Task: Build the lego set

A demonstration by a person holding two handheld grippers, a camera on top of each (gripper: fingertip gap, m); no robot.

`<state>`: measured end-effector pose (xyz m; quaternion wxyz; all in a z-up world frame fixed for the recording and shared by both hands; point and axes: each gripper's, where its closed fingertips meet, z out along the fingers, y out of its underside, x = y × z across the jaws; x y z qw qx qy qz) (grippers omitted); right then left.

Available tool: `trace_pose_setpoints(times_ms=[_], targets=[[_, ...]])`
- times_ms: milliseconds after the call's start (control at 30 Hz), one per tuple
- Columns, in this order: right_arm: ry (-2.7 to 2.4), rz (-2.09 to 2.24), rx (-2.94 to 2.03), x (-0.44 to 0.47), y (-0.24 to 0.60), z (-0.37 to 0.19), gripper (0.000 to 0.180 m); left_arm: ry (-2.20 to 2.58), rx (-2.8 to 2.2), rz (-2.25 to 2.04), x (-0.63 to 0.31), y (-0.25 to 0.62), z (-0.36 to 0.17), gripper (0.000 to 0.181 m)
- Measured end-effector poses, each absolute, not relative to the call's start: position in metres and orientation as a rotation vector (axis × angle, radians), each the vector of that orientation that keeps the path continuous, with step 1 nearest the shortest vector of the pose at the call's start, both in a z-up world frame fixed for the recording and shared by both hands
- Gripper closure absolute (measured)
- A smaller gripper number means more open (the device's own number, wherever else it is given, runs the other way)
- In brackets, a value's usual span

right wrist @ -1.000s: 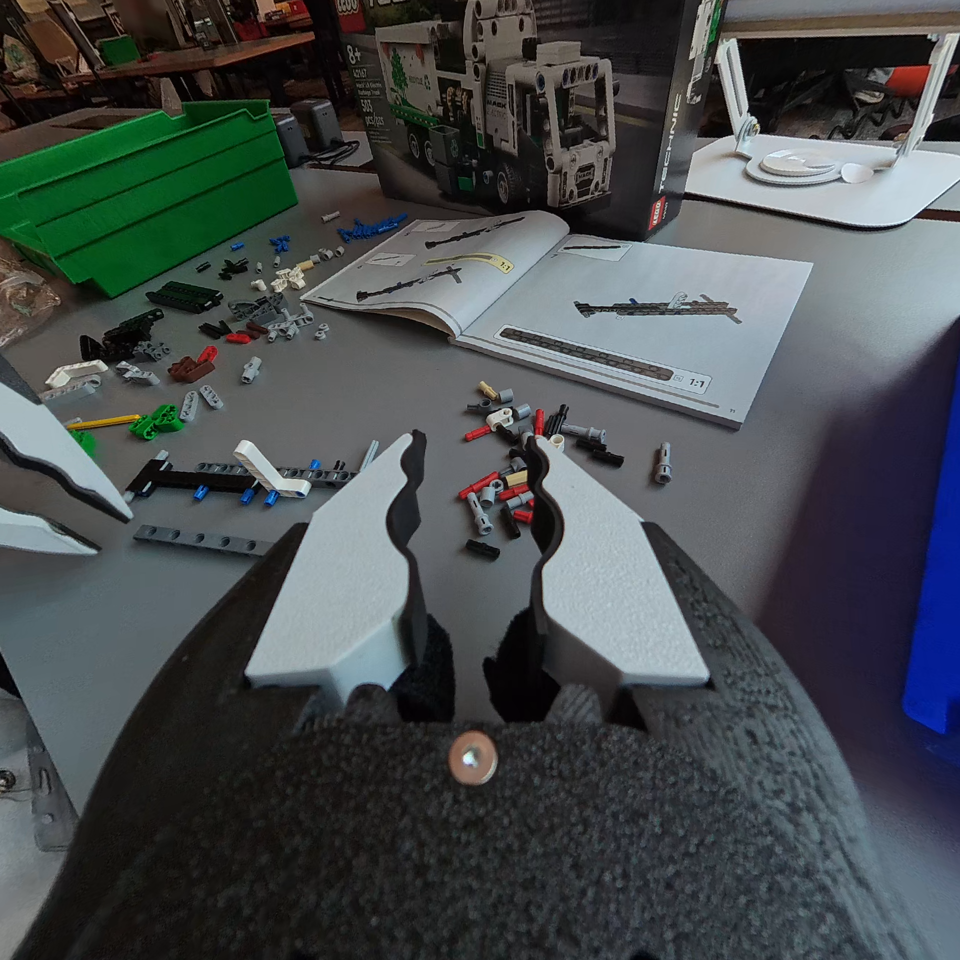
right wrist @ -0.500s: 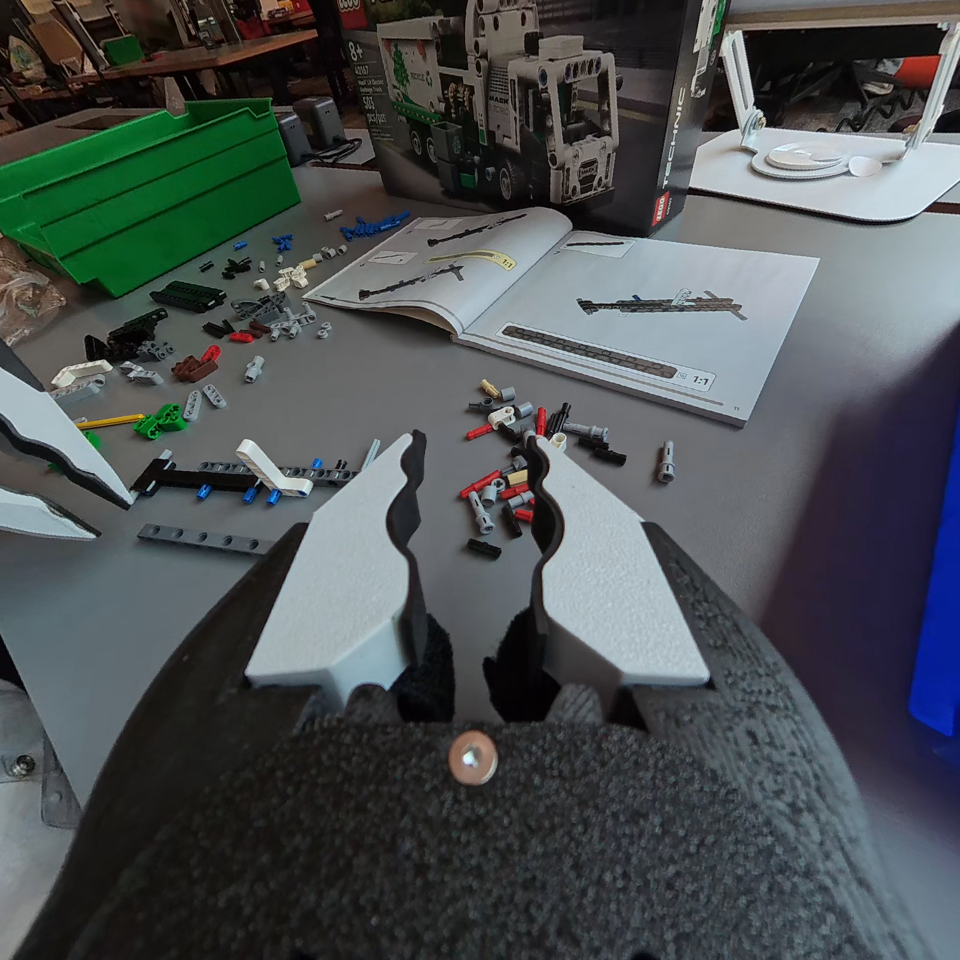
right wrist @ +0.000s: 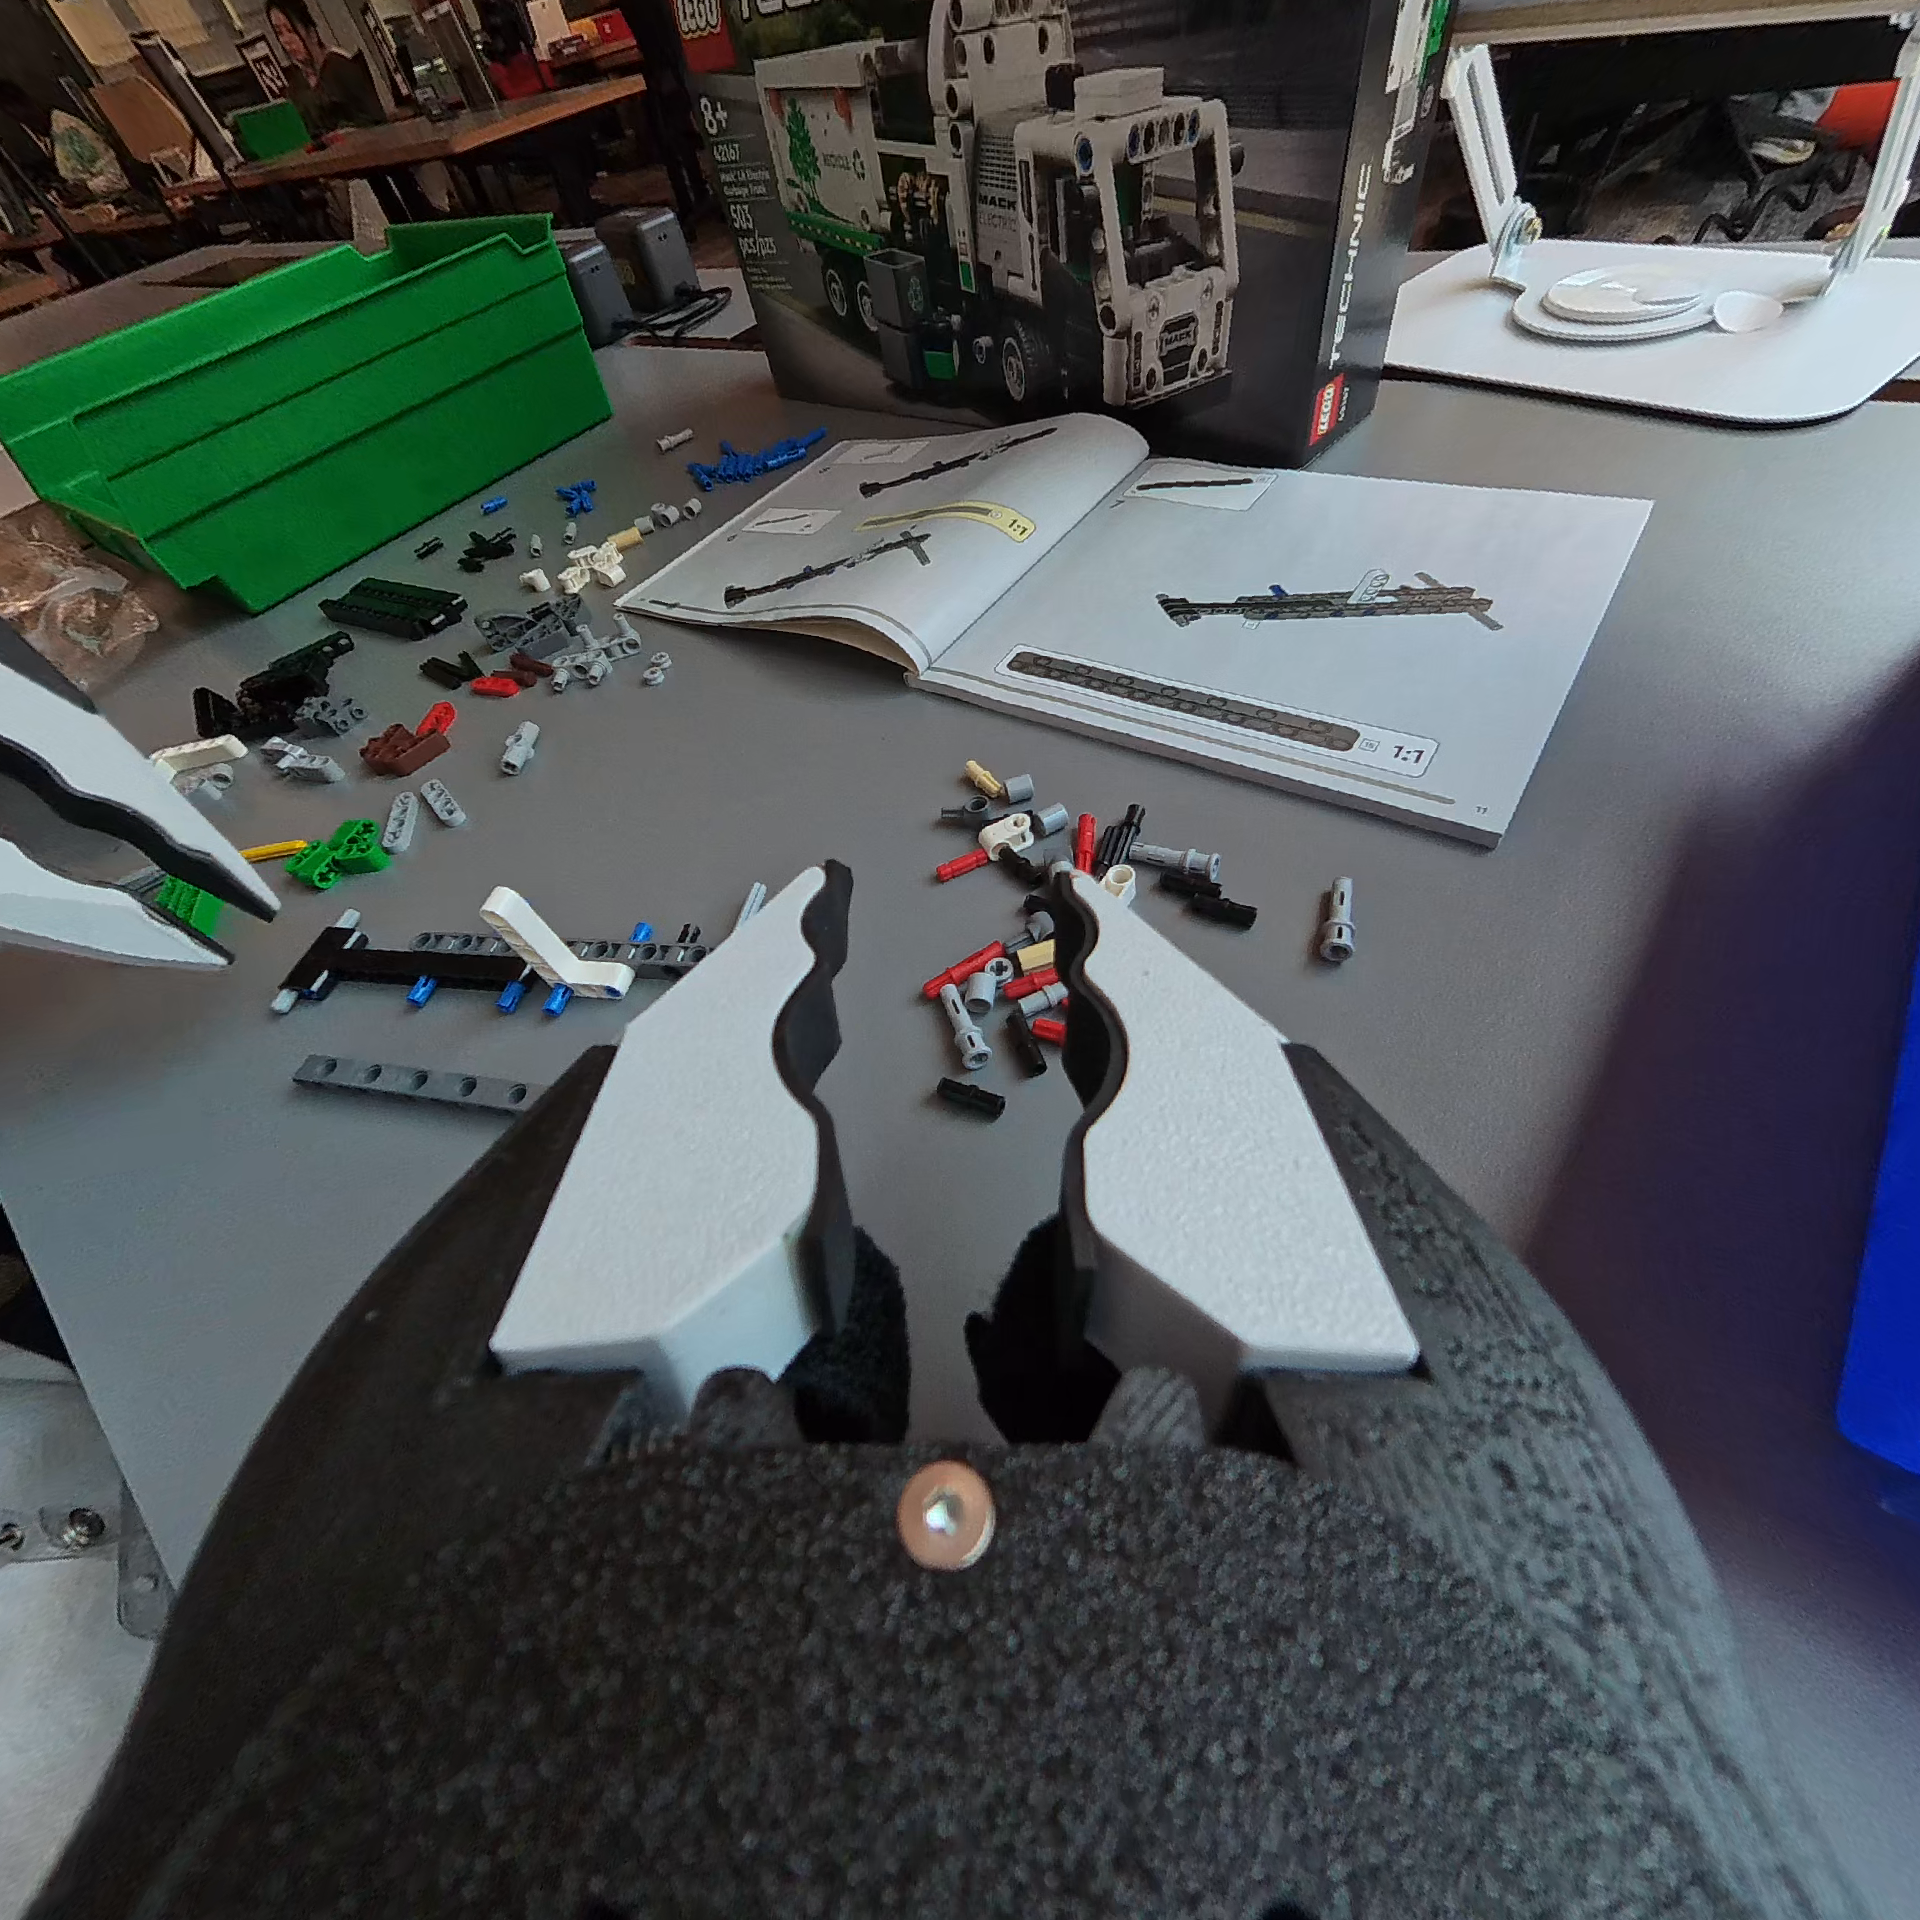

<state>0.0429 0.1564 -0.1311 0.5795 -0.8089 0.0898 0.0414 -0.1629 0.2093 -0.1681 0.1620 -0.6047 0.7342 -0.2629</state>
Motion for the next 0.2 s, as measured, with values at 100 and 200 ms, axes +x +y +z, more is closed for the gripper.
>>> trace_pose_setpoints(times_ms=[100,200], targets=[[0.214,0.109,-1.893,0.043,0.158,-0.132,0.141,2.129,-1.69,-0.754,-0.169,0.198,-0.17,0.165],[0.212,0.12,-1.872,0.044,0.158,-0.129,0.141,2.14,-1.655,-0.745,-0.178,0.19,-0.172,0.165]])
